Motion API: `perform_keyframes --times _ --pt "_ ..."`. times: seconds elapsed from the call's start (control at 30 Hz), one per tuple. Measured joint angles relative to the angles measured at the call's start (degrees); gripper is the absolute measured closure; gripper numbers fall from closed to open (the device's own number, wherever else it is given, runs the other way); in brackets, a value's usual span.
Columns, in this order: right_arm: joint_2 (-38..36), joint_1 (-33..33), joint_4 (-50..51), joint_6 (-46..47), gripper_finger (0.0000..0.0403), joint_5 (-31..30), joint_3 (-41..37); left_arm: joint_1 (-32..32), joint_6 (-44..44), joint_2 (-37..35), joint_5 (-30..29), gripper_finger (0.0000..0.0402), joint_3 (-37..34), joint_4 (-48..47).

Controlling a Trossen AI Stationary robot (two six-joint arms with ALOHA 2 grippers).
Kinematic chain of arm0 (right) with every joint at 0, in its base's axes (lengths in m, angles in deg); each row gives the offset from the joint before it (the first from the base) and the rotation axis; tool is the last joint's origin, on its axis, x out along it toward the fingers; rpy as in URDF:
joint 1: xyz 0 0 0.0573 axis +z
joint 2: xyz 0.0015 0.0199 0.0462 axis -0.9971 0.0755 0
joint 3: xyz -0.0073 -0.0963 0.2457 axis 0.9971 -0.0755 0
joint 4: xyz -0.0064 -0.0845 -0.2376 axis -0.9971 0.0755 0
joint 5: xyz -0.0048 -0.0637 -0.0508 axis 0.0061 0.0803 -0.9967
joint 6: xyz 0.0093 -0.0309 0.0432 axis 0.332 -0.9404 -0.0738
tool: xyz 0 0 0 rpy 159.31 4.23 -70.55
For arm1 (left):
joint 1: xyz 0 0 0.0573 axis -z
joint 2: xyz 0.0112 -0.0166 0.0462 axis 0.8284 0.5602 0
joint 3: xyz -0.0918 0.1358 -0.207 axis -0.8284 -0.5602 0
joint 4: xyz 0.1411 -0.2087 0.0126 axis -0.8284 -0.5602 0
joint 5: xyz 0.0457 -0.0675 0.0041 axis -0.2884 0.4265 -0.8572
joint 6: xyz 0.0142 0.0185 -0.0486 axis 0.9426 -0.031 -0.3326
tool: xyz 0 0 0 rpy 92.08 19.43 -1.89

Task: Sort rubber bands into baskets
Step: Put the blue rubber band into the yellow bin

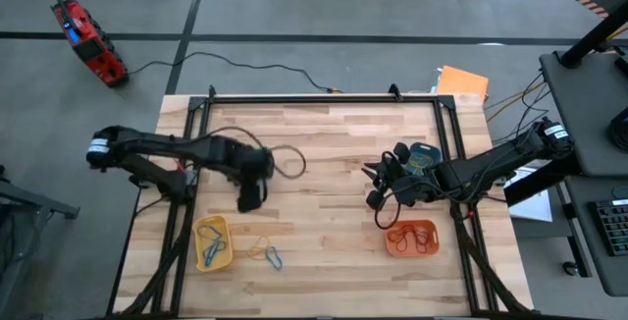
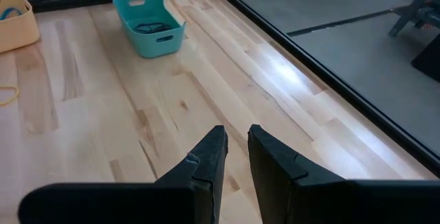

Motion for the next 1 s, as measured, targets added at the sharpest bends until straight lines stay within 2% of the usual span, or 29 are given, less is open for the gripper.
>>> perform_keyframes --times 0.07,0.33,0.43,0.57,0.67,0.77,1.0 --pt "0.00 0.00 -0.02 0.00 0.0346 0.07 0.00 3.14 -1.39 0.01 1.97 0.0257 0.00 0.14" --pt "-0.02 0.00 -0.13 0.94 0.0346 0.10 0.04 12.19 -3.04 0.16 2.16 0.0257 -0.17 5.38" --pt "-0.02 0.00 0.02 1.49 0.0346 1.97 0.08 15.11 -7.00 0.90 1.76 0.0257 -0.17 8.76" --pt "-0.02 0.02 0.51 1.50 0.0346 5.81 0.13 18.85 -15.23 2.26 -1.60 0.0257 -0.20 9.79" --pt "-0.32 0.13 2.09 2.68 0.0346 8.76 0.13 21.46 -20.81 3.81 -2.08 0.0257 -0.22 9.99" --pt "-1.17 0.15 5.69 4.61 0.0346 9.14 0.15 24.05 -24.48 5.89 -2.17 0.0257 -0.23 11.70" --pt "-2.49 0.13 11.16 7.45 0.0346 8.97 0.15 29.13 -25.30 13.07 -2.79 0.0257 -0.26 16.56"
